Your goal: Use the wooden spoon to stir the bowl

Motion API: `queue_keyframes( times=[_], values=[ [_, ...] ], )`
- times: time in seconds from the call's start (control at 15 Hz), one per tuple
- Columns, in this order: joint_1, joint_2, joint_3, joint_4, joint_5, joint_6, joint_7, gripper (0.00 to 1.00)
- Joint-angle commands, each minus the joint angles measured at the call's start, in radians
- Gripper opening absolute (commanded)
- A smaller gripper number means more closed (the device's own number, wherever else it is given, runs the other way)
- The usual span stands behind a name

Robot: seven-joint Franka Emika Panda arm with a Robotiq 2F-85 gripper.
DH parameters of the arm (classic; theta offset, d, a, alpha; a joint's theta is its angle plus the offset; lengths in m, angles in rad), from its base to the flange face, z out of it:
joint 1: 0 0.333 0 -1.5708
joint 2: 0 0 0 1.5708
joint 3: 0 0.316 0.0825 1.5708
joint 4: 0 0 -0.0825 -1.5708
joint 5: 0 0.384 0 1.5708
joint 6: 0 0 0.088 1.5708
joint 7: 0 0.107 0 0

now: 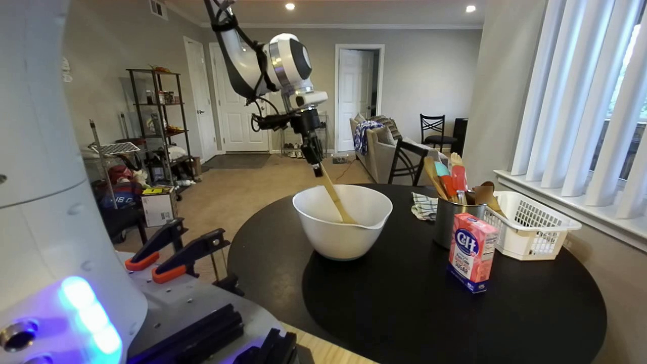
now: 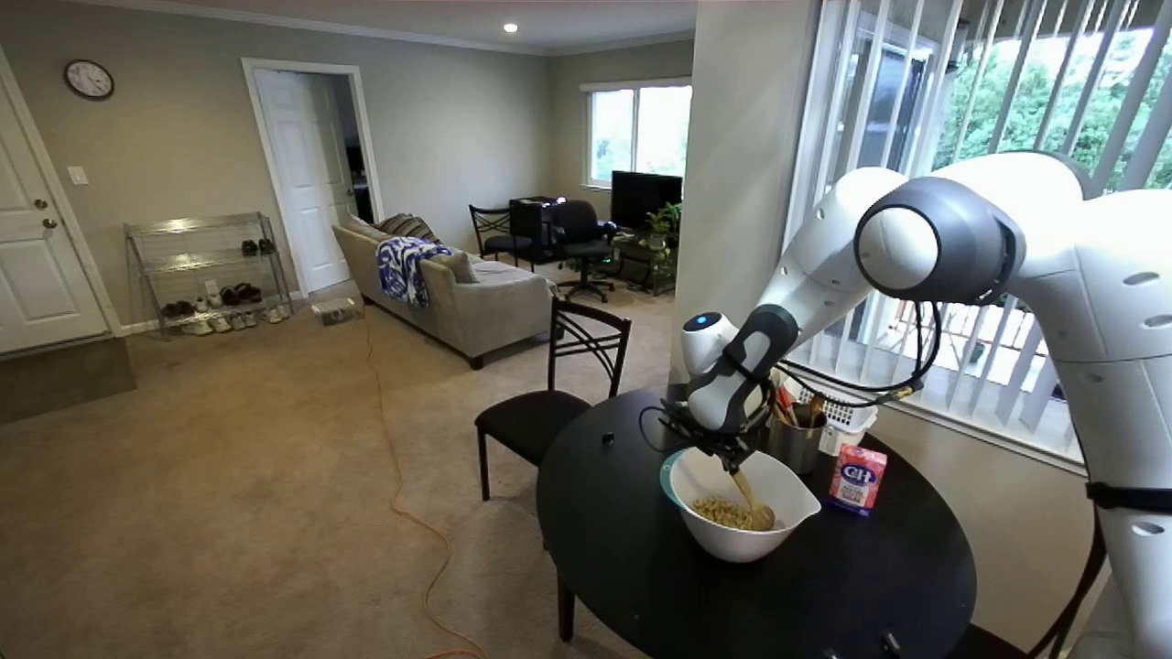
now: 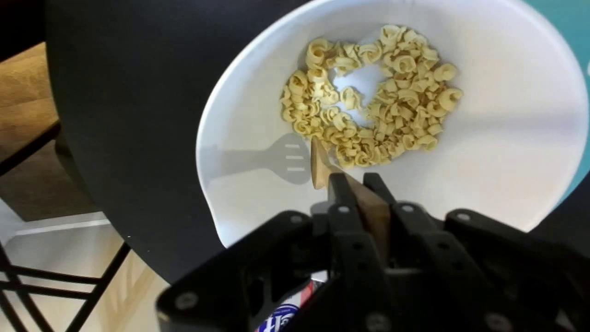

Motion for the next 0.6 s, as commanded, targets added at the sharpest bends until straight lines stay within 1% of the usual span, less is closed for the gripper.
queue_keyframes(
  times=[0.0,0.13,0.27,0.4,0.53],
  values=[
    [-0.037,-0.009,0.053,0.021,0.015,-0.141,0.044,0.05],
    [-0.079,-0.012,0.105,0.036,0.059,-0.186,0.01,0.05],
    [-0.125,-0.012,0.156,0.047,0.11,-0.2,-0.031,0.05],
    [-0.167,-0.013,0.2,0.052,0.162,-0.192,-0.068,0.05],
    [-0.2,-0.013,0.229,0.053,0.206,-0.177,-0.108,0.05]
  ],
)
